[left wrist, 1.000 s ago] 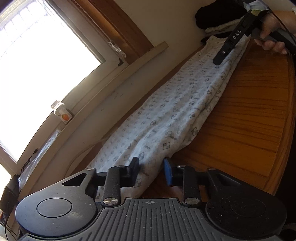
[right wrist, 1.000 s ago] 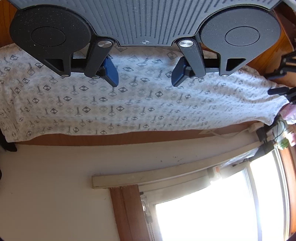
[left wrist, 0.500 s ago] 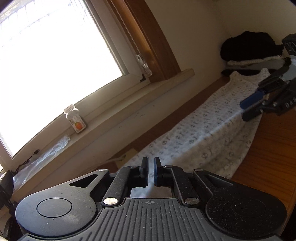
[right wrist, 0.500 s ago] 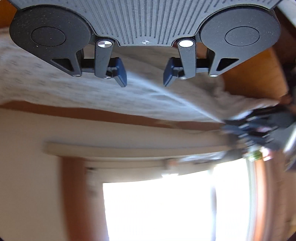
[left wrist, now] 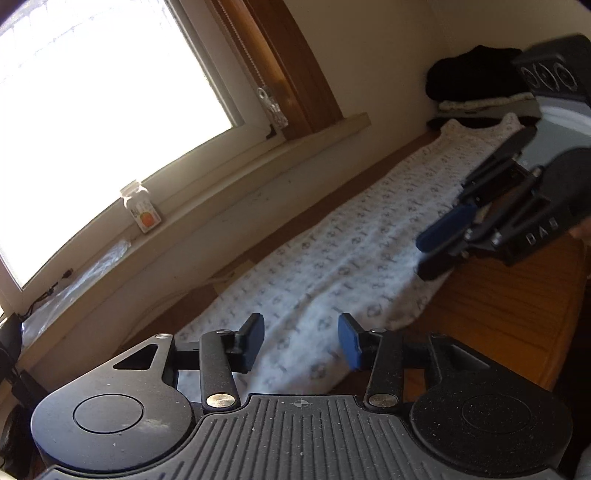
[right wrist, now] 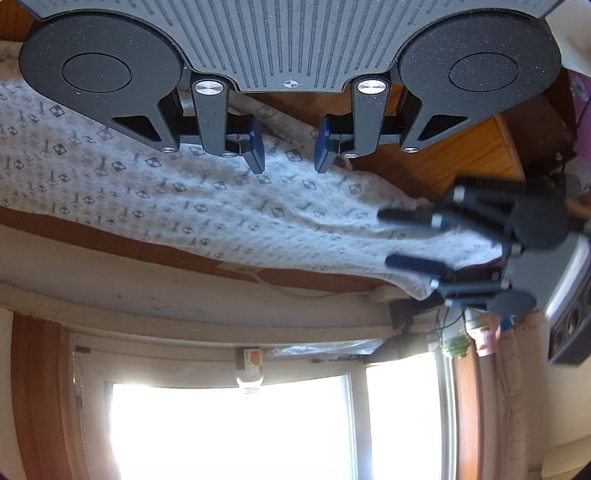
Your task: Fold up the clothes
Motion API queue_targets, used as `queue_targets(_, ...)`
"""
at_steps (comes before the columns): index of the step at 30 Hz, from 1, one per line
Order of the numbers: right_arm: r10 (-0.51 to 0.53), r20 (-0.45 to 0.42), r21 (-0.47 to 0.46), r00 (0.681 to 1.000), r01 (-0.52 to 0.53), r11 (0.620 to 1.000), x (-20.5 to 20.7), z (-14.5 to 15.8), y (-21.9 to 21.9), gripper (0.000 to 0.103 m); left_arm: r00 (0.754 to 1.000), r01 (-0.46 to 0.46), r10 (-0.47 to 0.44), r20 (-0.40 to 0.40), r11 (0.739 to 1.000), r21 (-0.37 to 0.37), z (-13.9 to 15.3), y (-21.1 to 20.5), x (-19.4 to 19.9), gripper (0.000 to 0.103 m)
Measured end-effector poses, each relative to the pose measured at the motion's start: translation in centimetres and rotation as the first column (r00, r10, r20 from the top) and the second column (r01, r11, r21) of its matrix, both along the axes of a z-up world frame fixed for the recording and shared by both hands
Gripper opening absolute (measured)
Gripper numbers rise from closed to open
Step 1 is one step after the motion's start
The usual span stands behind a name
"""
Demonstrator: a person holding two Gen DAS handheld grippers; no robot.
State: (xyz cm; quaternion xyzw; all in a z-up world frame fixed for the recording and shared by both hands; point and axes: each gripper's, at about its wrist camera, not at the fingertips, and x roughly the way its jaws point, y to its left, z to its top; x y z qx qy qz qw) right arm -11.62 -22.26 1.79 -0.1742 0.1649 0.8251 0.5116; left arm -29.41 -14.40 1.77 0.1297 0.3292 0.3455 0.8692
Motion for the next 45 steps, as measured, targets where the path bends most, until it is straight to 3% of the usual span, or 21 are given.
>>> queue_targets(5, 0.027, 0.014, 0.002, 1.0, -0.027, 1.0, -1.0, 0.1, -0.4, 0.031, 0.992, 0.046, -0.036, -0.123, 0.996, 0.076, -2.5, -0.7, 1.3, 0.045)
queue_targets(6, 0.035, 0.013, 0.002, 0.999, -0.035, 0.999, -1.2, 0.1, -0.5, 0.031, 0.991, 0.047, -0.036, -0.131, 0.995, 0.087, -2.4, -0.5, 1.3, 0.032)
queue_targets(8, 0.049, 0.013, 0.001, 0.999, -0.049, 0.999, -1.7, 0.1, -0.7, 0.031, 0.996, 0.038, -0.034, -0.082, 0.998, 0.041, -1.2, 0.6, 0.9, 0.011)
queue_targets(10, 0.068, 0.017, 0.0, 0.998, -0.068, 0.998, -2.3, 0.2, -0.9, 0.031, 0.999, 0.031, -0.031, -0.034, 0.999, -0.007, -0.1, 1.6, 0.6, 0.011)
queue_targets(15, 0.107, 0.038, -0.014, 0.993, -0.107, 0.994, -4.3, 0.1, -0.3, 0.031, 1.0, 0.03, -0.029, 0.008, 0.998, -0.046, 0.9, 2.9, 0.3, 0.011)
queue_targets(26, 0.097, 0.046, -0.078, 0.994, -0.094, 0.993, -6.5, -0.5, 5.5, 0.031, 0.995, 0.032, -0.019, 0.1, 0.991, -0.132, 3.3, 5.7, -0.3, 0.011)
queue_targets(27, 0.103, 0.047, -0.079, 0.994, -0.099, 0.992, -6.7, -0.6, 5.8, 0.029, 0.994, 0.032, -0.018, 0.104, 0.99, -0.135, 3.4, 5.9, -0.3, 0.011)
queue_targets(29, 0.149, 0.02, -0.083, 0.989, -0.147, 0.986, -6.7, -0.5, 5.7, 0.003, 0.995, 0.029, -0.014, 0.103, 0.99, -0.136, 3.4, 6.2, -0.4, 0.011)
queue_targets(34, 0.238, -0.038, -0.079, 0.97, -0.24, 0.967, -5.2, 0.9, 2.0, 0.003, 0.994, 0.024, -0.009, 0.105, 0.989, -0.143, 4.2, 6.2, -0.7, 0.011)
queue_targets(41, 0.271, 0.005, -0.132, 0.962, -0.268, 0.954, -4.5, 0.0, -2.2, 0.004, 0.99, 0.05, -0.022, 0.139, 0.979, -0.197, 4.4, 6.2, -1.5, 0.011)
queue_targets(45, 0.245, -0.002, -0.132, 0.969, -0.243, 0.961, -4.4, -0.3, -2.3, 0.015, 0.976, 0.049, 0.014, 0.218, 0.959, -0.279, 4.7, 7.3, -3.7, 0.029)
